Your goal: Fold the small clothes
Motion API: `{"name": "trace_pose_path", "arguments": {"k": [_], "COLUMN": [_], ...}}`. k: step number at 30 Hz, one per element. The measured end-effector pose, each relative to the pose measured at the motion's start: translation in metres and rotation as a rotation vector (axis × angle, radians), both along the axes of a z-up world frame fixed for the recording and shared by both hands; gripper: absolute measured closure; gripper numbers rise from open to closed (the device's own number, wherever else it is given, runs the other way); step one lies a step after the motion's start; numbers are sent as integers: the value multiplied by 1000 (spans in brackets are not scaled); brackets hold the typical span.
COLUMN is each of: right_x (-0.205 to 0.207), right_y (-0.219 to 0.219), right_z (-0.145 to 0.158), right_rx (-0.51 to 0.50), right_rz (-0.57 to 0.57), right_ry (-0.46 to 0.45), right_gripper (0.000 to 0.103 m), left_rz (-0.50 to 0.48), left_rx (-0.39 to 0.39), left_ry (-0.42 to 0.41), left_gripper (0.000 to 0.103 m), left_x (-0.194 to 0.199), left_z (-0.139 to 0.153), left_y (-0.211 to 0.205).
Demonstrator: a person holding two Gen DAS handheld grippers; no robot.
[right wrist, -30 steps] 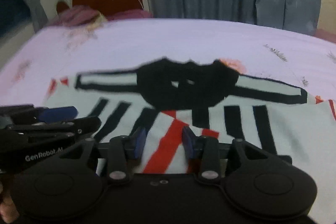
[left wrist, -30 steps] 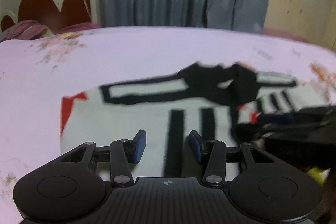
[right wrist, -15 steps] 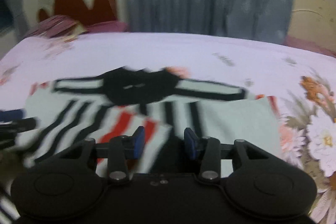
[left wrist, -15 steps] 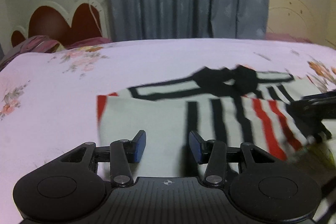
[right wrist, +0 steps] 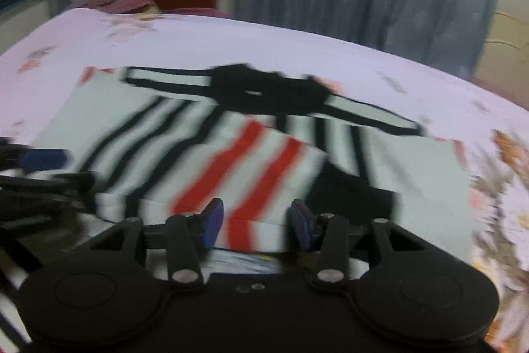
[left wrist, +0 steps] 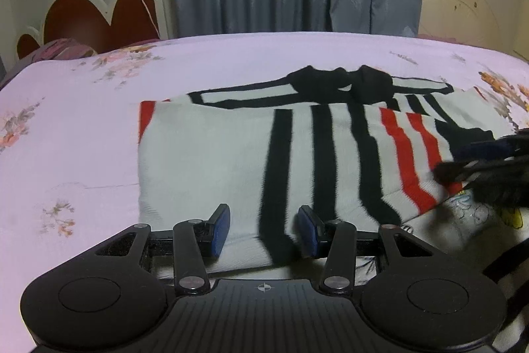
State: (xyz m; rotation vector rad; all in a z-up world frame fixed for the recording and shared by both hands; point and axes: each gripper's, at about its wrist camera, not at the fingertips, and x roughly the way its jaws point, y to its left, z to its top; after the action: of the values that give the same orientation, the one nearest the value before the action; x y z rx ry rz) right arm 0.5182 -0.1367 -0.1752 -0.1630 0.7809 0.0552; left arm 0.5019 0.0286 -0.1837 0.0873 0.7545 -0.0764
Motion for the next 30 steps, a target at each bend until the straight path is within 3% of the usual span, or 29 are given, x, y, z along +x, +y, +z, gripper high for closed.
{"name": "trace_pose_path", "arguments": {"k": [4,8,18,20,22,30], "right_x": [-5,-5,-7,-11,-4,-13], "right_y": [-51,-66,-63,-62,-70,-65], "right_z": [0,-4,1,9,-4,6], "right_rx": [59,120,103,100,132,118], "right_rz": [-168,-194,-211,-223,-248,-283], "right_ry": [16,32,40,-4,52,32], "right_gripper": [58,58,63,62,64,63], "left_rz": [12,2,4,6,-13,-36], "left_rx": [-32,-10,-31,-16,-10,15], "left_ry": [-11,-13,-18,2,8,9], "left_gripper": [58,58,58,58,58,57], "left_x": [-10,-11,-9,-8,-7,-5], "left_z": [1,-2,5,2,-1,2], "left_y": [21,19,29,31,32,30]}}
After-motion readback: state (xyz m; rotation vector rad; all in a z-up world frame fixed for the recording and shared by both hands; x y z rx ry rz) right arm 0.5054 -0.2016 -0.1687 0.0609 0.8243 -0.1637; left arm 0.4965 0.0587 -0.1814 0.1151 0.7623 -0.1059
